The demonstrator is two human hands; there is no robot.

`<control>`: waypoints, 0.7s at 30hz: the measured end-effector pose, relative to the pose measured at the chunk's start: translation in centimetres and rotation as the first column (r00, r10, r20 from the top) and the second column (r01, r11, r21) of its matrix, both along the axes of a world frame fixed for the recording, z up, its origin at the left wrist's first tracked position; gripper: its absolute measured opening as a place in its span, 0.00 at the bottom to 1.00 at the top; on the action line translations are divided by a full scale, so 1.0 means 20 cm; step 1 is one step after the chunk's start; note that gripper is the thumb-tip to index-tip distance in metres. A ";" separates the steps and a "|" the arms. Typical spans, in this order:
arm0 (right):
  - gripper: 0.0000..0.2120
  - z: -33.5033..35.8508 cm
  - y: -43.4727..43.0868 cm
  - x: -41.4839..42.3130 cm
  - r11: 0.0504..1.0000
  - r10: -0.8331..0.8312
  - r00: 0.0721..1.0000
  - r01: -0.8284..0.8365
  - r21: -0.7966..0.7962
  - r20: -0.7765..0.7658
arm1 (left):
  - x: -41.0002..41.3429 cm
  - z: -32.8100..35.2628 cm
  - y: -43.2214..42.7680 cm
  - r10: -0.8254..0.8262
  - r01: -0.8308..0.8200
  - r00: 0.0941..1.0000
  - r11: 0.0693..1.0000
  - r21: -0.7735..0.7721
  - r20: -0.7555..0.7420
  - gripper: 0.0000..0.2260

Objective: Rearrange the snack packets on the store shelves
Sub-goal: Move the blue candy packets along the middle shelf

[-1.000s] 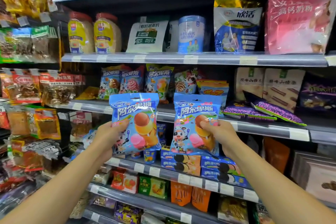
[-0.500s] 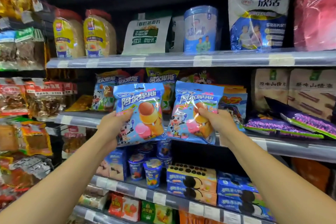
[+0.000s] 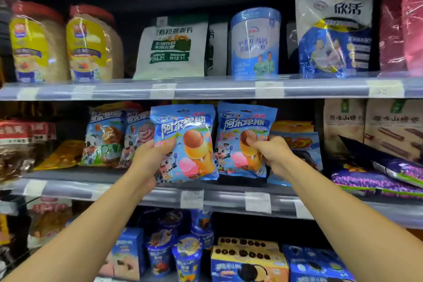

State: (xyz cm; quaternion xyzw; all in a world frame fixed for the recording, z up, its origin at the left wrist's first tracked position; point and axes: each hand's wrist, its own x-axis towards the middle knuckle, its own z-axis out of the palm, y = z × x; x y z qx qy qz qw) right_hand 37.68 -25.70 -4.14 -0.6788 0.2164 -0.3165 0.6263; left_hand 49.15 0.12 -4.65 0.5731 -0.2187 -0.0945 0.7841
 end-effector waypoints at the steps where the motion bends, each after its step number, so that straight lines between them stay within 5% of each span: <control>1: 0.15 0.01 -0.03 0.04 1.000 -0.020 1.000 0.020 -0.009 -0.011 | 0.04 0.01 -0.01 -0.007 0.007 1.000 1.000 -0.009 0.007 0.08; 7: 0.40 -0.06 -0.28 0.34 0.987 -0.143 0.986 0.136 -0.082 -0.091 | 0.21 0.03 -0.10 -0.073 0.073 0.997 0.997 -0.003 0.021 0.04; 14: 0.20 -0.06 -0.16 0.35 0.888 -0.349 0.886 0.209 -0.410 -0.305 | 0.30 -0.01 -0.21 -0.123 0.123 0.992 0.992 0.003 -0.020 0.10; 17: 0.30 -0.04 -0.10 0.34 0.769 -0.499 0.785 0.205 -0.605 -0.367 | 0.32 -0.01 -0.25 -0.124 0.125 0.992 0.992 0.003 -0.024 0.12; 19: 0.23 -0.03 -0.08 0.36 0.716 -0.525 0.788 0.204 -0.667 -0.322 | 0.32 -0.01 -0.28 -0.130 0.130 0.991 0.991 -0.003 -0.031 0.12; 21: 0.31 -0.04 -0.10 0.39 0.701 -0.539 0.789 0.227 -0.676 -0.295 | 0.31 -0.01 -0.31 -0.142 0.141 0.990 0.990 -0.010 -0.027 0.11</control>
